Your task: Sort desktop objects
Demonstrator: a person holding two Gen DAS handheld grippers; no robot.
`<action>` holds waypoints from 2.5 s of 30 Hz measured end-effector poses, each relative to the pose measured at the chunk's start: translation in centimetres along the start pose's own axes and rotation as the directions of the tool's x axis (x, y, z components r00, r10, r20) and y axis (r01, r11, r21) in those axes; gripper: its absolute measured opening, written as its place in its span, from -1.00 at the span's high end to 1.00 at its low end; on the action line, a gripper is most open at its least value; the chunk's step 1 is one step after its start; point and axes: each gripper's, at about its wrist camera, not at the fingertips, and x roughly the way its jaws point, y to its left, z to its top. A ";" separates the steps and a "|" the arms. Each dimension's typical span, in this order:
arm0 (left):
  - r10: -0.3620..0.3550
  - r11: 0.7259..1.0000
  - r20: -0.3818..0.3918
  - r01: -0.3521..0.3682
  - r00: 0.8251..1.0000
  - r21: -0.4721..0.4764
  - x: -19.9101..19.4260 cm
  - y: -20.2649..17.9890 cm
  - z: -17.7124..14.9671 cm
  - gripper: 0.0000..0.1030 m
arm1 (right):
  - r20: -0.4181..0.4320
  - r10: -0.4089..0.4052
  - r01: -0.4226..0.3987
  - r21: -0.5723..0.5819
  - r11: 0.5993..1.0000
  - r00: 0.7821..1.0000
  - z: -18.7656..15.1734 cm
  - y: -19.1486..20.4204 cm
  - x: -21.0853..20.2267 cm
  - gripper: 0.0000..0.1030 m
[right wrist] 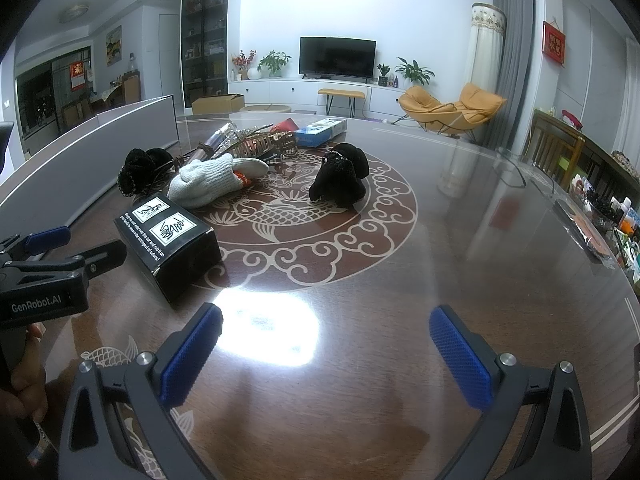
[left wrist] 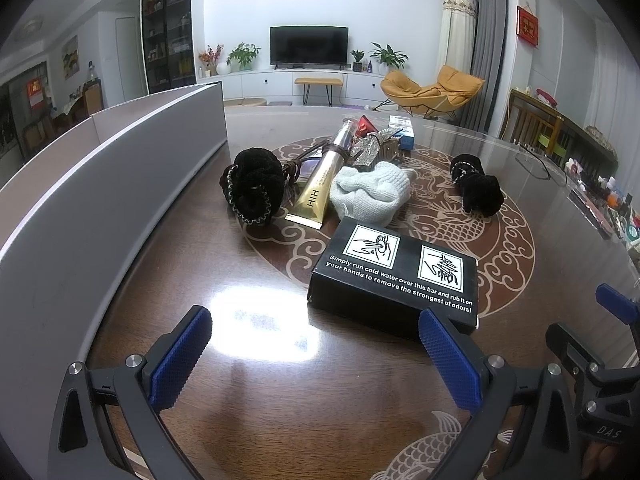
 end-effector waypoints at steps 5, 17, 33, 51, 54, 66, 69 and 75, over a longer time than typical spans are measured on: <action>-0.003 1.000 -0.002 0.003 1.000 -0.006 0.0 0.1 0.0 -1.00 | 0.000 0.000 0.000 0.001 1.000 1.000 0.0 0.0 0.0 -1.00; -0.007 1.000 -0.004 0.007 1.000 -0.011 0.0 0.2 0.0 -1.00 | 0.000 0.002 -0.002 0.001 1.000 1.000 0.0 0.0 0.0 -1.00; -0.012 0.998 -0.025 0.010 1.000 -0.059 0.4 1.0 -0.1 -1.00 | 0.002 0.011 -0.011 0.012 1.000 1.000 0.1 0.0 0.0 -1.00; 0.033 0.999 -0.244 -0.039 0.969 -0.018 3.8 -6.2 7.4 -1.00 | 0.012 0.034 -0.034 0.045 0.998 0.999 0.1 -0.5 -0.3 -1.00; 0.157 0.988 -0.302 -0.144 0.940 0.064 5.9 -7.7 7.1 -1.00 | 0.010 0.035 -0.036 0.044 0.998 0.999 0.1 -0.4 -0.4 -1.00; 0.133 0.991 -0.319 -0.129 0.938 0.034 4.4 -1.0 3.3 -1.00 | 0.035 0.077 -0.080 0.101 0.992 0.996 -0.1 -1.6 -1.1 -1.00; 0.111 0.994 -0.325 -0.109 0.939 0.024 5.1 -0.6 2.7 -1.00 | 0.033 0.079 -0.082 0.105 0.991 0.996 -0.1 -1.6 -1.2 -1.00; 0.061 0.996 -0.313 -0.076 0.948 -0.038 5.4 0.5 2.4 -1.00 | 0.008 0.068 -0.068 0.089 0.994 0.998 -0.1 -1.3 -0.6 -1.00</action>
